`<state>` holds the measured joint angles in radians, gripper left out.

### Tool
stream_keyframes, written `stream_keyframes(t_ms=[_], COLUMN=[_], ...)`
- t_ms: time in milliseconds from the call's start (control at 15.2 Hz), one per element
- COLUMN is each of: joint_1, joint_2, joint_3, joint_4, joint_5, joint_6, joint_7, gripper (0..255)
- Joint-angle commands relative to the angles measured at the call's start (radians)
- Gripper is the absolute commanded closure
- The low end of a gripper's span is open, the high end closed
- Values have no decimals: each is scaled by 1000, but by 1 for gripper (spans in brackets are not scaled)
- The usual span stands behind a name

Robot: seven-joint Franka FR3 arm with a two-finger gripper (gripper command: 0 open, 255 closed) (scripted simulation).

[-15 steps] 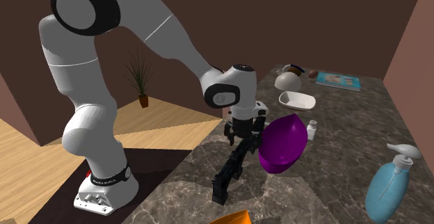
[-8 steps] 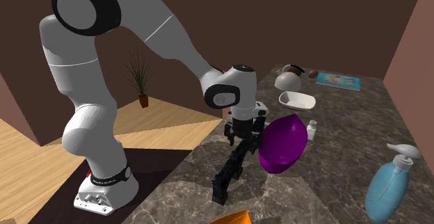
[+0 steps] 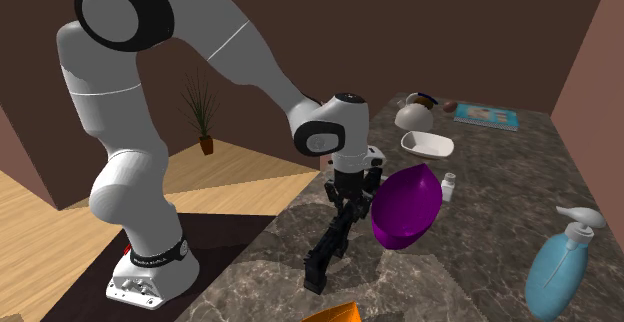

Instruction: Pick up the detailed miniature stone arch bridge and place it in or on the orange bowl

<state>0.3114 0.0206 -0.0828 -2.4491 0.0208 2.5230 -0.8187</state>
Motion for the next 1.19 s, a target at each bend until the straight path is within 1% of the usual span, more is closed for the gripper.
stream_keyframes(t_ms=[0,66,1122], joint_1=[0,0,-1], joint_2=[0,0,-151], joint_3=[0,0,1], joint_4=[0,0,76], joint_5=[0,0,-21], joint_6=[0,0,-227], joint_7=[0,0,18], gripper=[255,255,255])
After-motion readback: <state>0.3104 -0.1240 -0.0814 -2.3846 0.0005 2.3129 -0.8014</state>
